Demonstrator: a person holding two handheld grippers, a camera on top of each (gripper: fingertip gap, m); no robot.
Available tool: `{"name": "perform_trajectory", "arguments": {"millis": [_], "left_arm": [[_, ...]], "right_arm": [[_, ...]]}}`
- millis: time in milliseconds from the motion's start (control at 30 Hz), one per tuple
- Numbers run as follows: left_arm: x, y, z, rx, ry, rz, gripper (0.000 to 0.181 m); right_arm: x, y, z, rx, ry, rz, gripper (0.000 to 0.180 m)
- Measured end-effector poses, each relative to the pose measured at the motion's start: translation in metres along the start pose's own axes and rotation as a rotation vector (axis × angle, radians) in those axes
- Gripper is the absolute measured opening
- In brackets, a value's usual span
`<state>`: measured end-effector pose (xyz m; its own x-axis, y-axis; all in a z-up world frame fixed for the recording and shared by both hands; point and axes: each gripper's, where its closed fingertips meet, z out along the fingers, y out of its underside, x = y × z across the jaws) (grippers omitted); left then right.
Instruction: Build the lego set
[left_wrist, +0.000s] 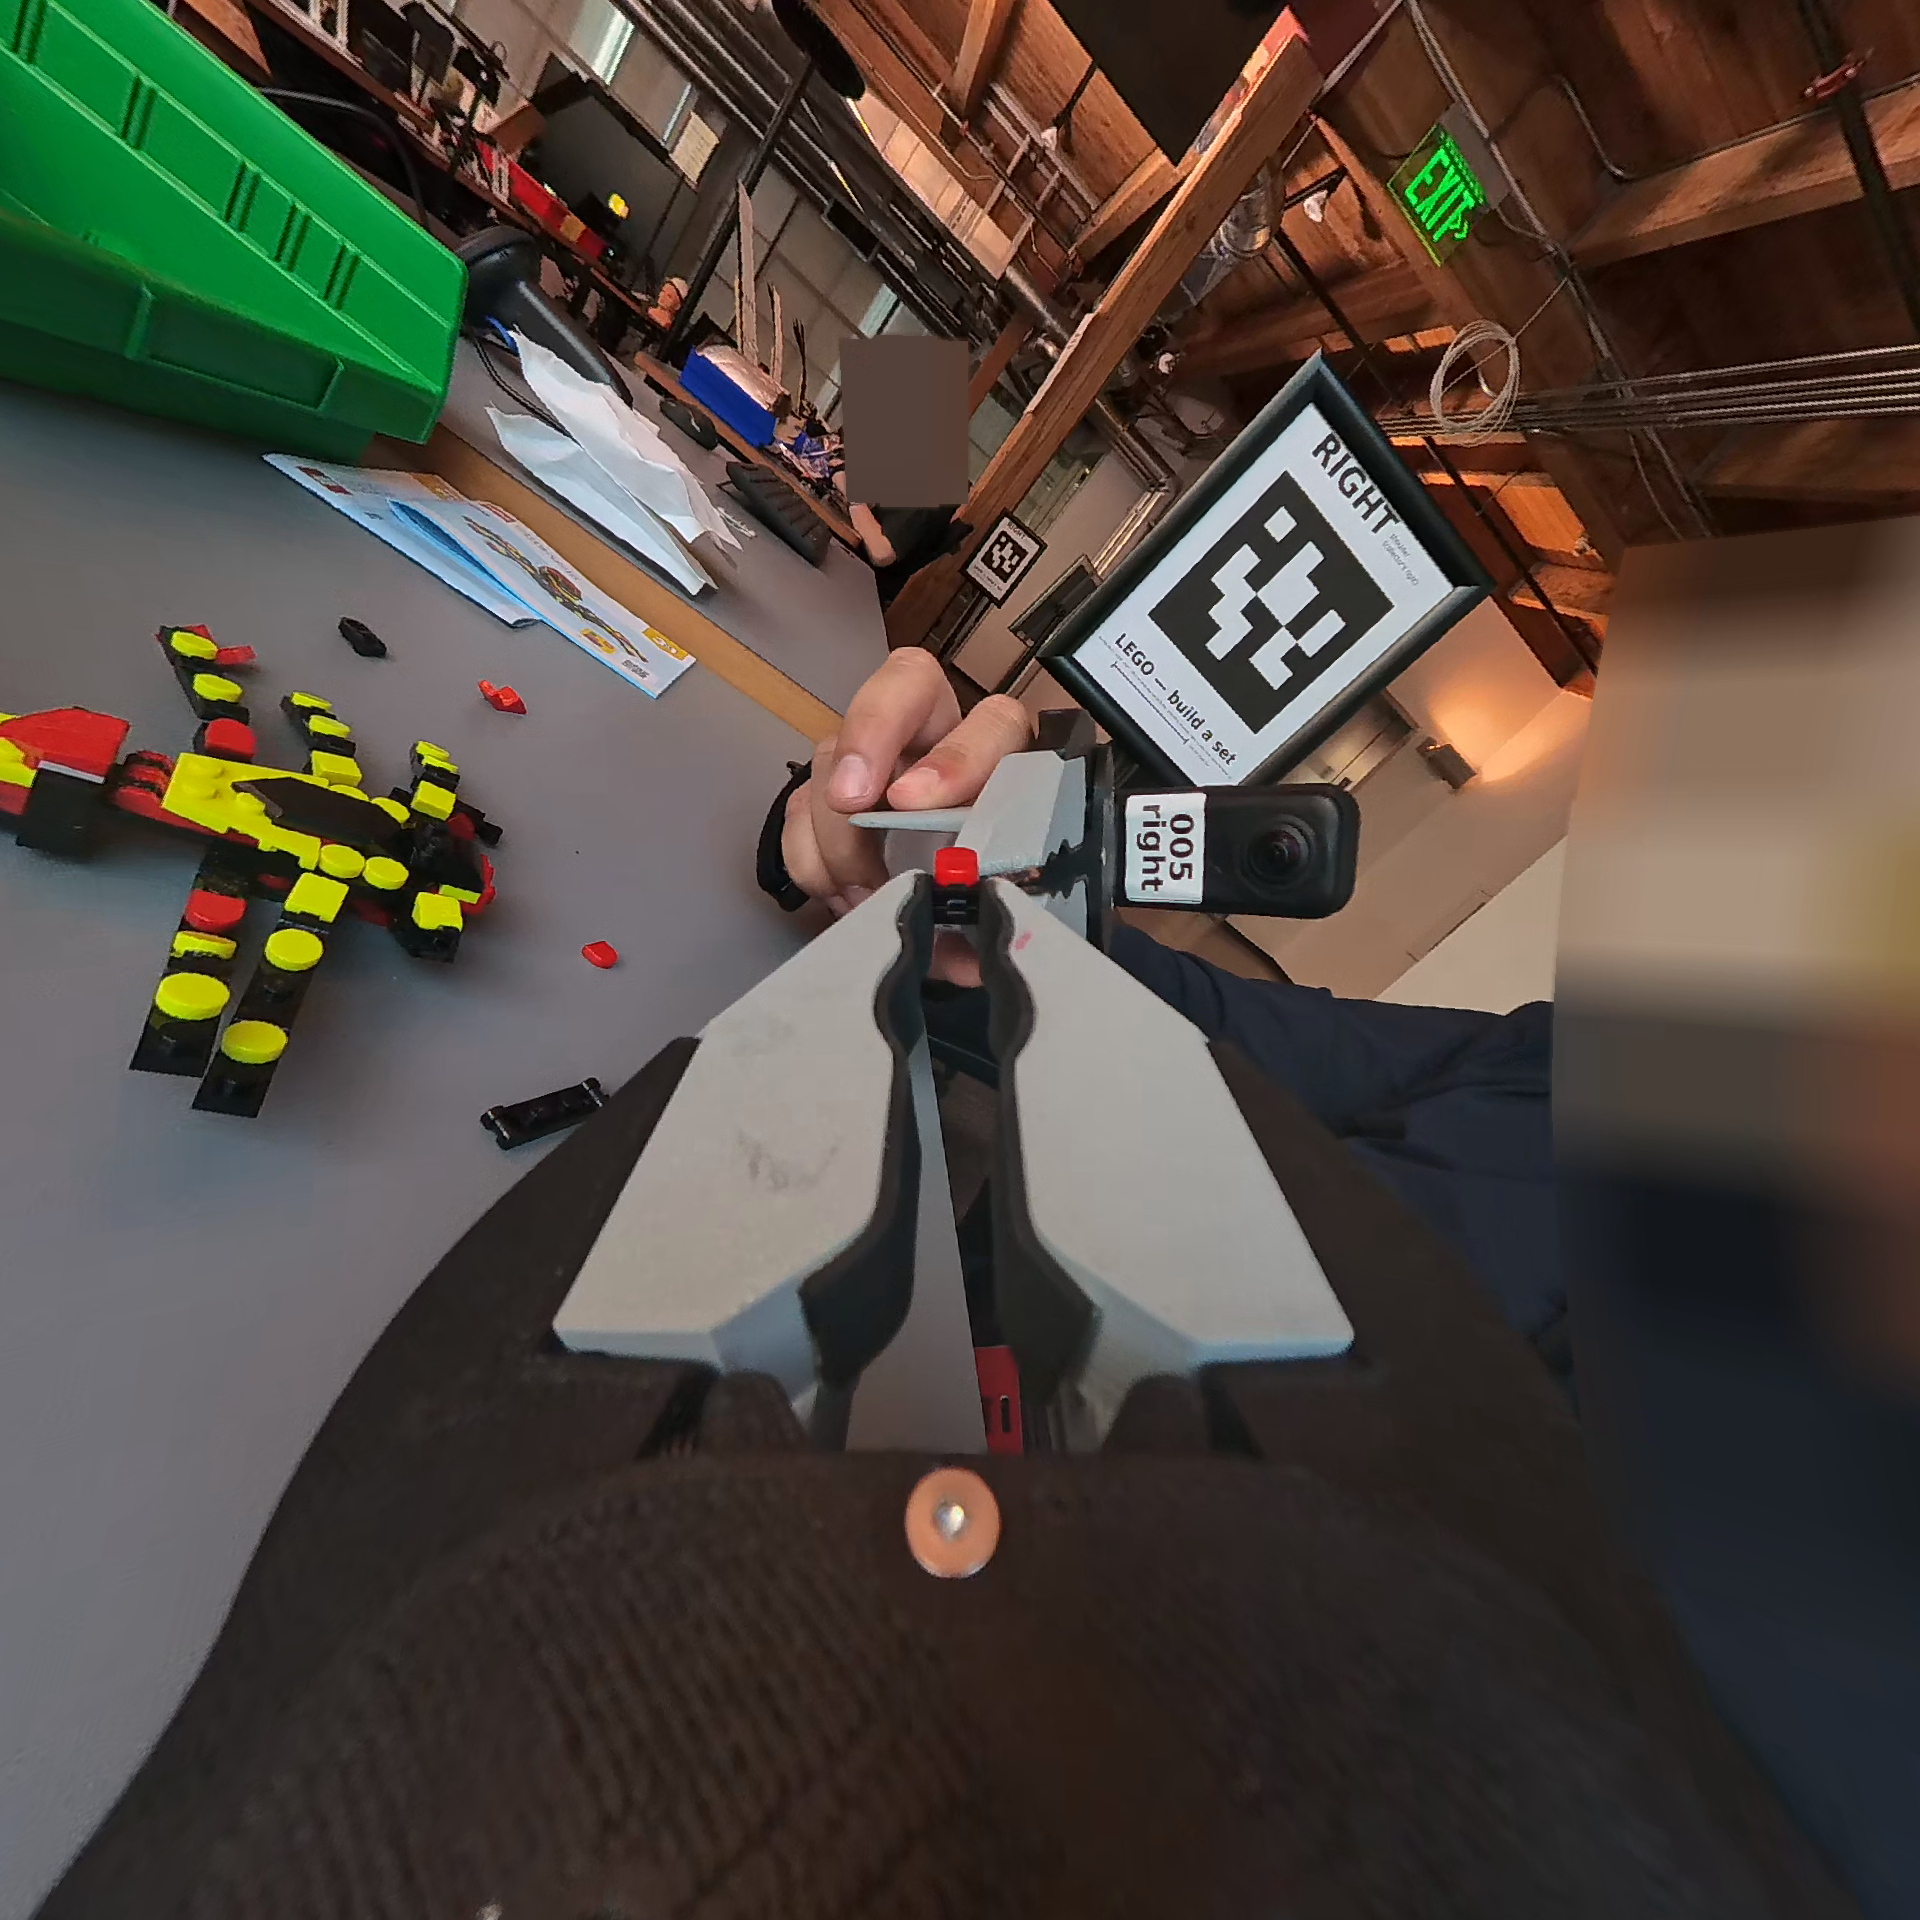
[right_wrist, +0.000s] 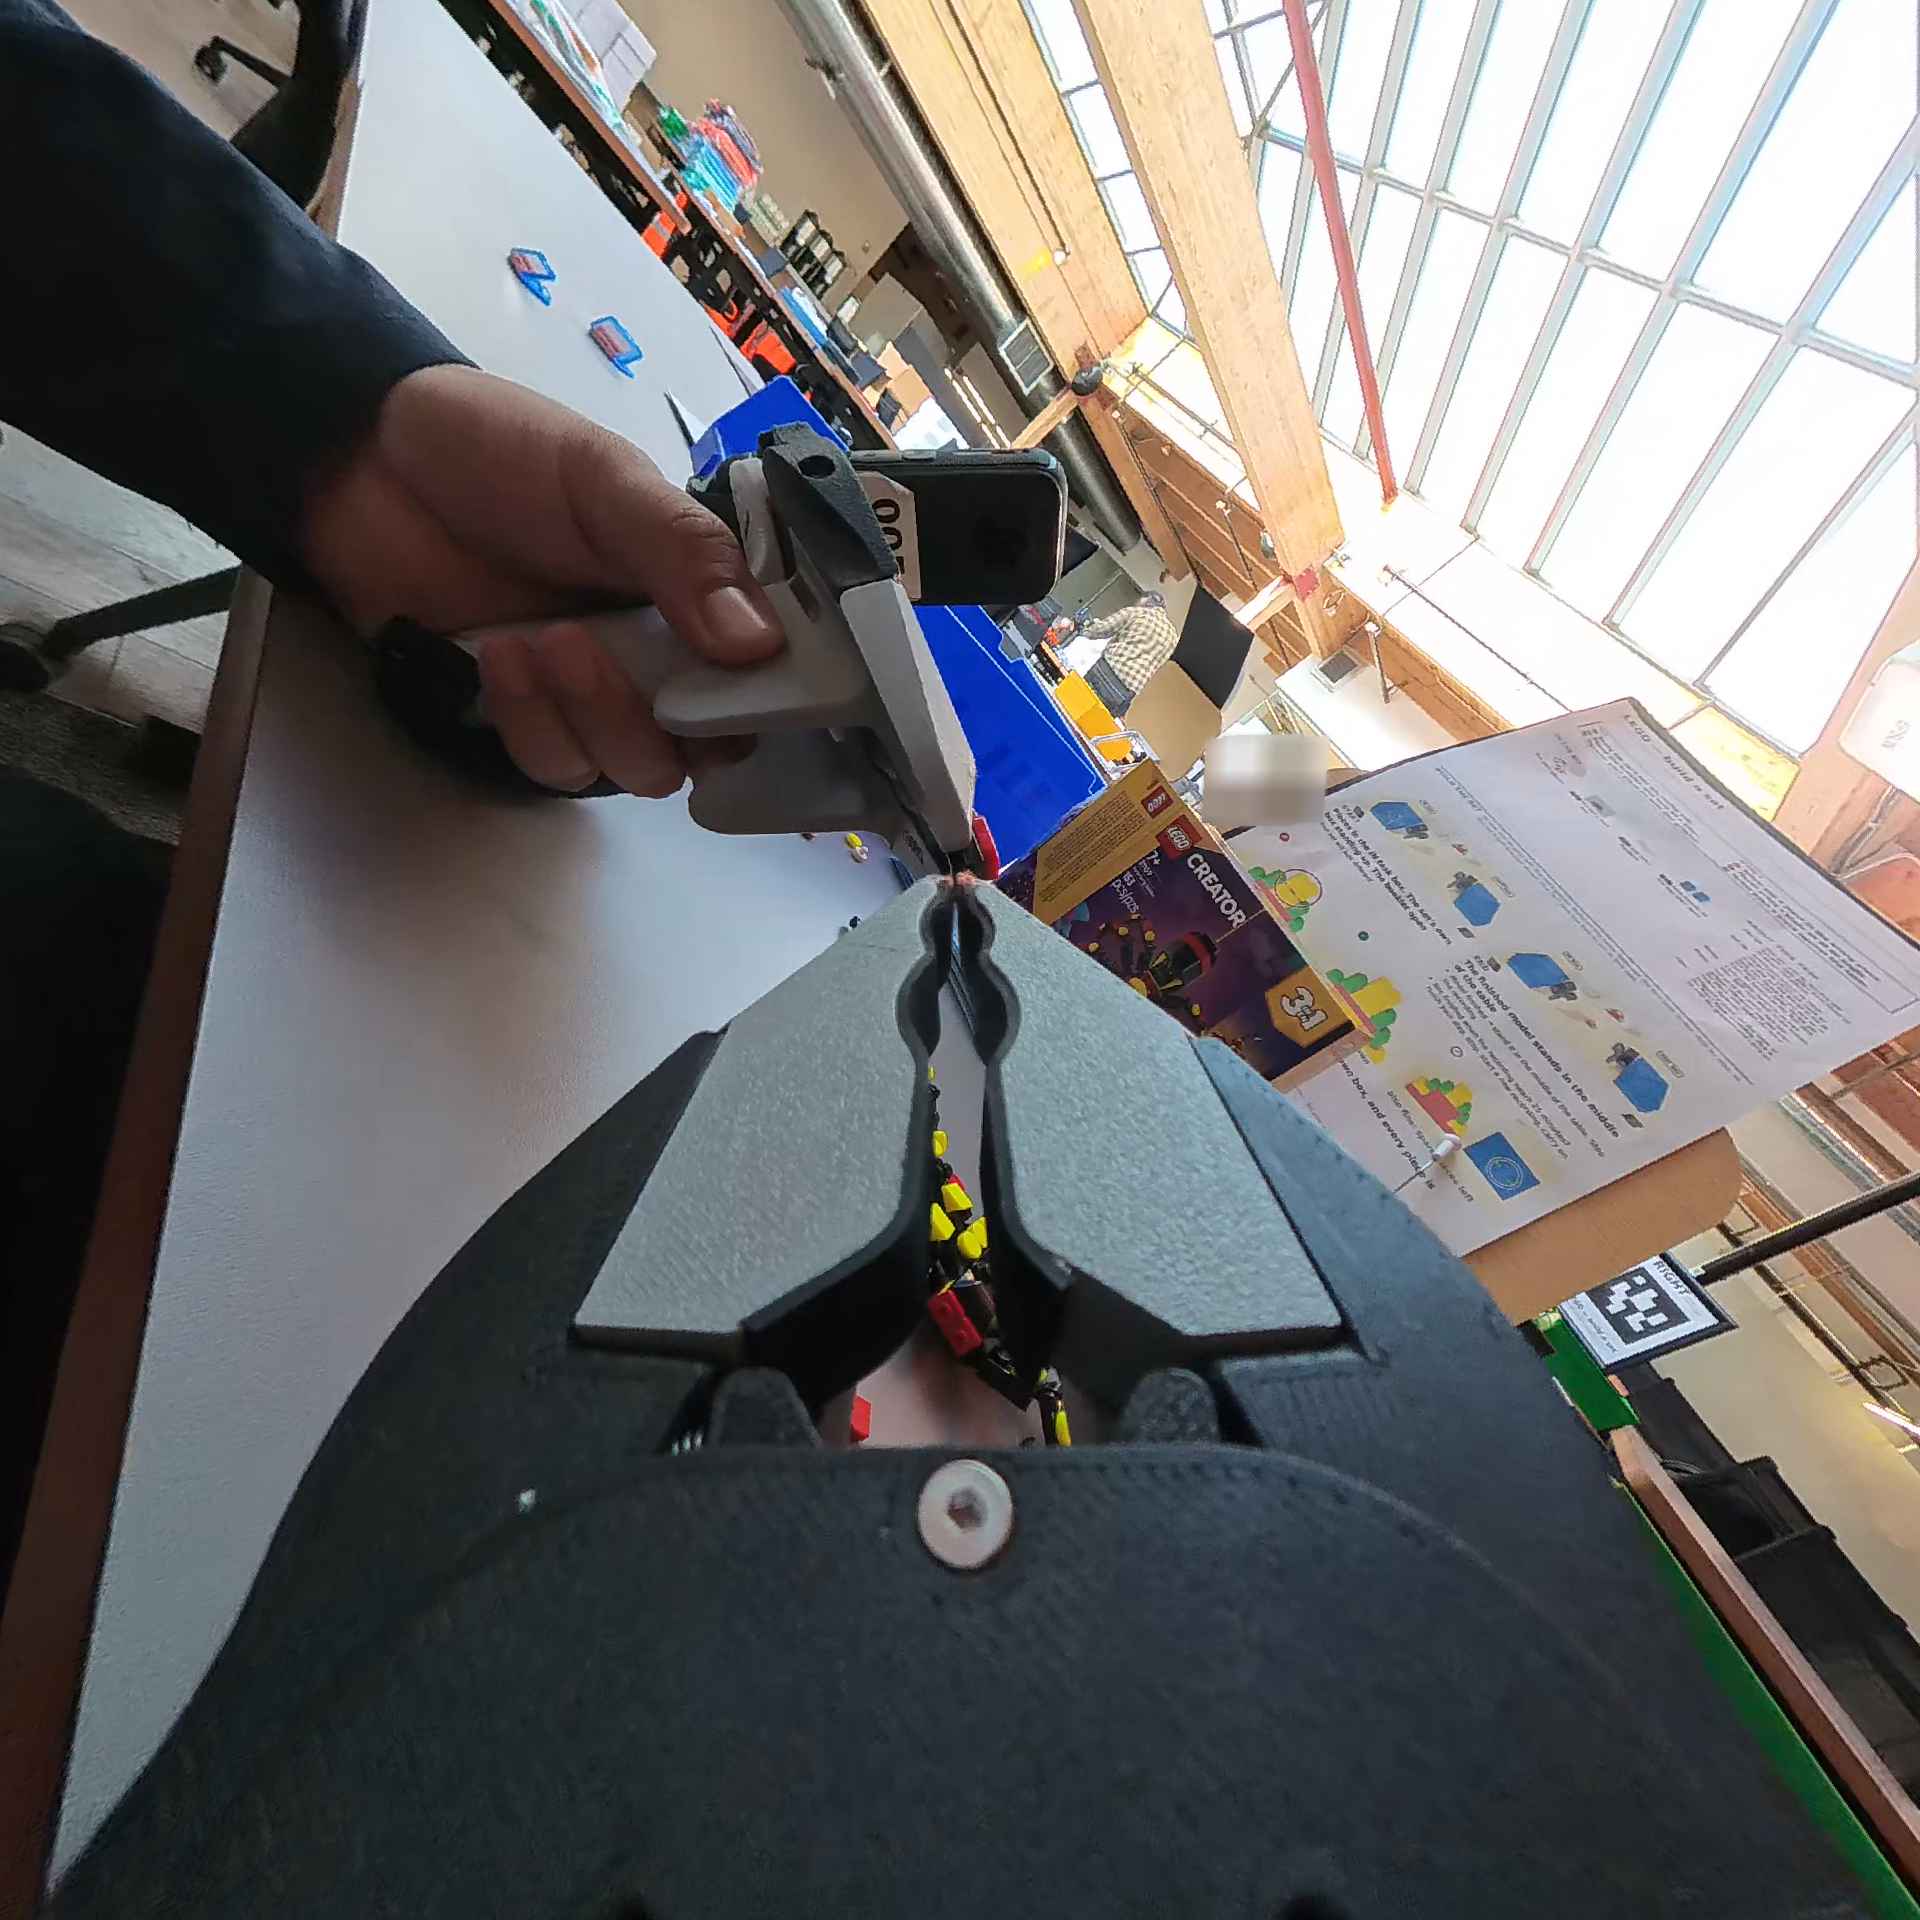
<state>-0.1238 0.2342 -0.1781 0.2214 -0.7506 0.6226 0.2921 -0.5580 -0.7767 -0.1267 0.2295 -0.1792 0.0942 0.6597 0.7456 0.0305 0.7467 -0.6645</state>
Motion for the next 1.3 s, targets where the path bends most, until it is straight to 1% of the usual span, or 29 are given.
{"name": "perform_trajectory", "arguments": {"millis": [667,833,933,1100,1200,1300], "left_arm": [[0.0,-0.002,-0.001,0.015,-0.004,0.004,0.005],[-0.004,-0.001,0.0,0.005,-0.026,-0.007,0.005],[-0.001,-0.002,0.001,0.009,-0.006,-0.003,0.004],[-0.002,-0.002,-0.001,-0.007,-0.012,0.029,0.009],[-0.007,-0.004,-0.009,-0.035,-0.071,0.111,0.014],[-0.01,-0.003,-0.015,-0.078,-0.128,0.208,0.009]], "right_arm": [[0.001,0.0,0.002,0.012,-0.009,0.021,0.0],[0.0,0.005,0.001,-0.044,-0.037,-0.013,0.0],[0.001,0.003,-0.001,-0.04,-0.041,-0.019,0.0],[0.001,0.008,0.0,-0.047,-0.096,0.082,0.0],[0.004,0.01,-0.001,-0.037,-0.116,0.16,0.0],[0.008,0.012,-0.002,-0.026,-0.136,0.229,0.0]]}}
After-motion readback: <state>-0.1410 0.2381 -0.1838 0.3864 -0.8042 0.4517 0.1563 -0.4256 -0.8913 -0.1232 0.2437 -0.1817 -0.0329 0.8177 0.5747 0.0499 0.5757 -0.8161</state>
